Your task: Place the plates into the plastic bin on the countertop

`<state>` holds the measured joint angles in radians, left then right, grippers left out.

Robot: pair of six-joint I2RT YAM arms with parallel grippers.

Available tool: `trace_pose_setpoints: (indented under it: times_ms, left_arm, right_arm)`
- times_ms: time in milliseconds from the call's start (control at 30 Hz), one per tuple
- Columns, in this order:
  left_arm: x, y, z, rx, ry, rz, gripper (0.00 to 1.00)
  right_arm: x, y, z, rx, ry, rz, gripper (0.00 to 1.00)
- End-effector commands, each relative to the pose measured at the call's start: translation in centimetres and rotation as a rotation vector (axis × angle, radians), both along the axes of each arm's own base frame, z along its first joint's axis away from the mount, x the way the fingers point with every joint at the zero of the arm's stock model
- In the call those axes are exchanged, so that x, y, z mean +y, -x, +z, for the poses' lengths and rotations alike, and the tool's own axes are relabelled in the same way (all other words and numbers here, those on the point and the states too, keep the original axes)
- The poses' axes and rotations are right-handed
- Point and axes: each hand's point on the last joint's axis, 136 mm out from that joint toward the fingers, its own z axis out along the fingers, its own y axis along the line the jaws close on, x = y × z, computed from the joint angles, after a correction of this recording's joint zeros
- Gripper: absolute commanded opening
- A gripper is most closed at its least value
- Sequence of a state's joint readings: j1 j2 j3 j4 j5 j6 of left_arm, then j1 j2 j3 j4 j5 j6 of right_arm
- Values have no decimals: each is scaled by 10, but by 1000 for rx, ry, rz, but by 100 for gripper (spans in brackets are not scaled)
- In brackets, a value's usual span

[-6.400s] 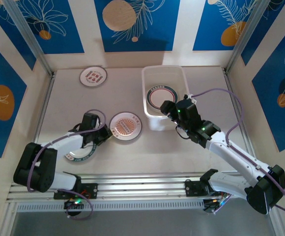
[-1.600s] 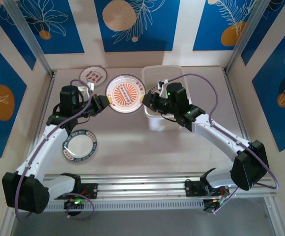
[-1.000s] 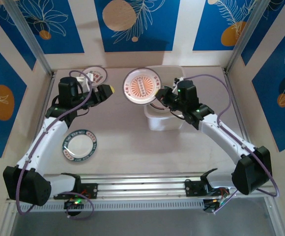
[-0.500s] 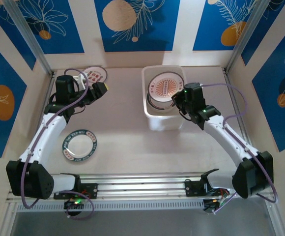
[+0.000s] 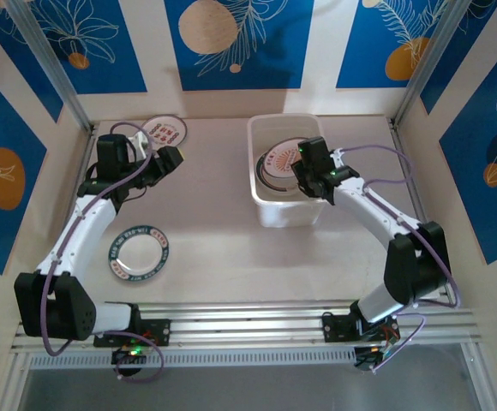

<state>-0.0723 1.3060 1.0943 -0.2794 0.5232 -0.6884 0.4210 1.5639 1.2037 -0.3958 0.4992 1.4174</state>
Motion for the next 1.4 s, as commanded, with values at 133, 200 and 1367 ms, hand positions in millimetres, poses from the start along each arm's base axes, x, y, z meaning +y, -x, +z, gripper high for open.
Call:
trace_pose_setpoints:
  times_ms: [133,200,1367]
  left_arm:
    - [10,5,-9,28,-16,15,74]
    - [11,5,-11,32,-17,16,74]
    - [55,-51,-60,147,-15,187,75]
  right_arm:
    - [1,-14,-6,34,8,-132,0]
    - [2,-14,-12,60,20,-148,0]
    - [-8,56,61,-111,292,93,77]
